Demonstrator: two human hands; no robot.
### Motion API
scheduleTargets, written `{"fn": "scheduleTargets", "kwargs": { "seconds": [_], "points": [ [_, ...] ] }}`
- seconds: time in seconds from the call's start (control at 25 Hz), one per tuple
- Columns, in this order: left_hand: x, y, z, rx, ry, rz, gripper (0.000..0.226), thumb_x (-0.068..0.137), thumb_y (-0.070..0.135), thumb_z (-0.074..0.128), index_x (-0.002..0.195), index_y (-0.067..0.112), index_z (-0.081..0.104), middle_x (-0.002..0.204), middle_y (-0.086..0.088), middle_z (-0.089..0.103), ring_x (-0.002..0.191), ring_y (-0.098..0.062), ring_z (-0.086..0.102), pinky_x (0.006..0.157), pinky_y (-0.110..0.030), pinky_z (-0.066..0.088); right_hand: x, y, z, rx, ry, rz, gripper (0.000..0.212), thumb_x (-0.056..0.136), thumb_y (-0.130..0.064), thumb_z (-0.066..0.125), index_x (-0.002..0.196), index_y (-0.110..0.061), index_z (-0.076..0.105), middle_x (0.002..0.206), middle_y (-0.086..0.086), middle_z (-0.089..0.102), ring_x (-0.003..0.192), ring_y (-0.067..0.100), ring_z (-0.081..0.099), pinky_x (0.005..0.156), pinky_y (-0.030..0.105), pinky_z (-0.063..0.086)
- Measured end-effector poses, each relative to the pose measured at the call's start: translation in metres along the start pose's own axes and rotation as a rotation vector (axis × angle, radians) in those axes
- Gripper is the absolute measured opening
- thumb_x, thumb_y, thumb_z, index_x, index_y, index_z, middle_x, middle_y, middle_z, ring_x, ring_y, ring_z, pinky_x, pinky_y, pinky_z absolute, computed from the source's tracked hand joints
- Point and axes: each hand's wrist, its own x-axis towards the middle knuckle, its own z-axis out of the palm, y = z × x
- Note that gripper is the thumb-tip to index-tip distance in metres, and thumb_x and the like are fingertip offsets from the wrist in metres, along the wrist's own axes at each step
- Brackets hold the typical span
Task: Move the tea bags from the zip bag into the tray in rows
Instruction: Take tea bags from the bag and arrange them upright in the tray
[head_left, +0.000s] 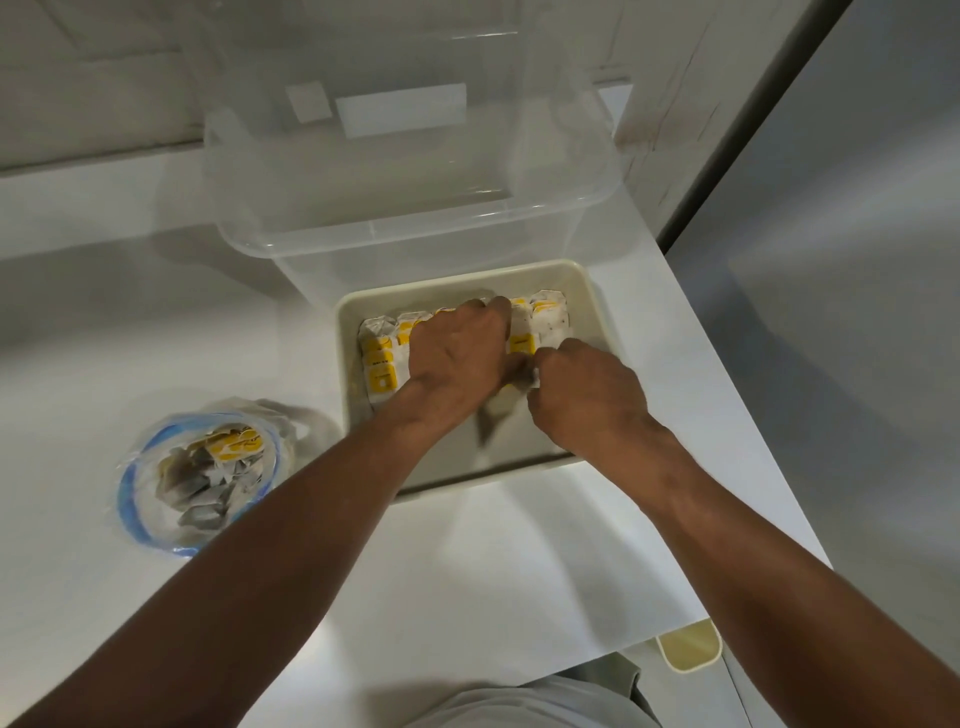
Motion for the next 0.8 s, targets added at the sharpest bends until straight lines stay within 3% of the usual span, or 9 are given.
{"fn": "scheduleTargets", "kwargs": {
  "seconds": [0.08, 0.24, 0.52, 0.72, 0.8],
  "points": [
    [-0.015, -0.012, -0.019, -0.068, -0.009, 0.056, 0.035, 0.085, 0.054, 0.065, 0.108, 0.029, 0.057, 0.109, 0.006, 0.064, 0.099, -0.025, 0.064, 0.07, -0.03, 0.038, 0.0, 0.004, -0.002, 0.162, 0.112, -0.063, 0.032, 0.092, -0.041, 0.054, 0.122, -0.03, 0.06, 0.122, -0.001, 0.056, 0.105, 0.025, 0.06, 0.079, 0.033, 0.048],
    [-0.05, -0.054, -0.054, -0.355, -0.085, 0.066, 0.036, 0.08, 0.059, 0.07, 0.107, 0.039, 0.058, 0.095, 0.019, 0.065, 0.082, -0.008, 0.063, 0.073, -0.031, 0.046, 0.0, 0.005, -0.012, 0.636, 0.087, -0.202, 0.039, 0.082, -0.045, 0.073, 0.118, -0.034, 0.062, 0.123, -0.01, 0.058, 0.095, 0.011, 0.065, 0.084, 0.033, 0.052],
    [-0.114, -0.108, -0.068, -0.506, 0.02, -0.029, 0.029, 0.08, 0.055, 0.074, 0.1, 0.041, 0.058, 0.089, 0.023, 0.066, 0.061, -0.002, 0.06, 0.072, -0.035, 0.053, -0.015, -0.035, -0.024, 0.718, 0.046, -0.266, 0.027, 0.084, -0.04, 0.071, 0.109, -0.04, 0.062, 0.117, -0.018, 0.061, 0.096, 0.002, 0.063, 0.09, 0.032, 0.051],
    [-0.165, -0.153, -0.069, -0.598, 0.071, -0.12, 0.026, 0.082, 0.05, 0.074, 0.102, 0.037, 0.062, 0.088, 0.019, 0.066, 0.064, -0.006, 0.062, 0.071, -0.033, 0.053, -0.034, -0.099, -0.03, 0.798, -0.045, -0.374, 0.021, 0.086, -0.034, 0.072, 0.106, -0.037, 0.068, 0.105, -0.021, 0.066, 0.089, -0.005, 0.062, 0.08, 0.016, 0.047],
    [-0.184, -0.176, -0.064, -0.584, 0.089, -0.174, 0.025, 0.082, 0.05, 0.074, 0.101, 0.039, 0.062, 0.089, 0.02, 0.066, 0.07, -0.004, 0.062, 0.072, -0.031, 0.052, -0.04, -0.129, -0.024, 0.777, -0.069, -0.419, 0.02, 0.086, -0.032, 0.072, 0.106, -0.035, 0.069, 0.103, -0.019, 0.067, 0.088, -0.005, 0.062, 0.079, 0.015, 0.048]
  ]
}}
